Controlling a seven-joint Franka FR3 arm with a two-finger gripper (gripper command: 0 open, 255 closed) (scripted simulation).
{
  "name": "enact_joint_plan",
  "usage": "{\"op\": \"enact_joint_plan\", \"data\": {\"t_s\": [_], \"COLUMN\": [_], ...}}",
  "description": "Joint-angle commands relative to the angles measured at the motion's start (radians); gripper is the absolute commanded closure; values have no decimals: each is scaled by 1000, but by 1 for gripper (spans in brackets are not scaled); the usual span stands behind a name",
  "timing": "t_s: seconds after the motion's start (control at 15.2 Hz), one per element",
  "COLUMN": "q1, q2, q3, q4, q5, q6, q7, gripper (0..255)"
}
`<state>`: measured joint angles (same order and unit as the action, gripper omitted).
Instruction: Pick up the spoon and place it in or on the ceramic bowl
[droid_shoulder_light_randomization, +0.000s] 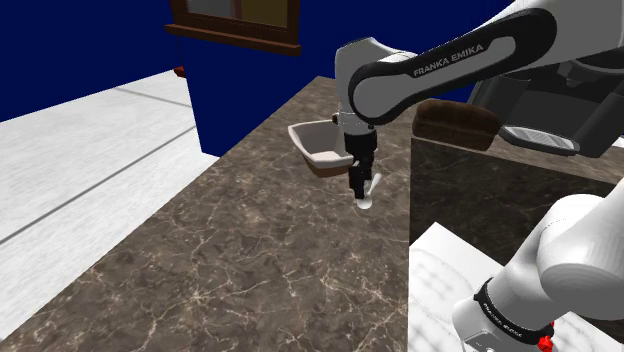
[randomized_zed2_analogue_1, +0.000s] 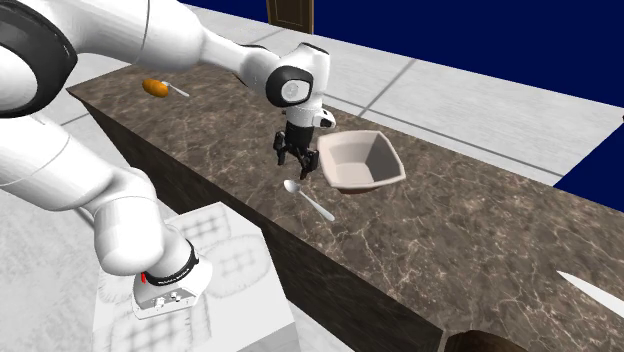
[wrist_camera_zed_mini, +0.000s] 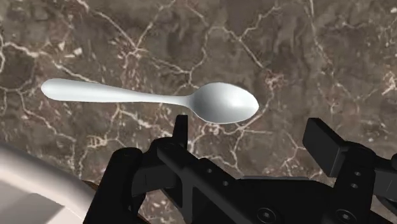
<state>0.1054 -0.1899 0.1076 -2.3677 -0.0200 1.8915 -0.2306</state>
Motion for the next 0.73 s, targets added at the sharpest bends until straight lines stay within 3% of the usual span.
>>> {"op": "enact_joint_plan", "data": {"t_s": [0.0, 0.66], "q1": [9, 4], "q2": [43, 72], "q3": [40, 34], "q4": [0, -78], "q5": [-93, -107], "q6": [62, 169], "q7": [84, 93], "gripper": [0, 0]}}
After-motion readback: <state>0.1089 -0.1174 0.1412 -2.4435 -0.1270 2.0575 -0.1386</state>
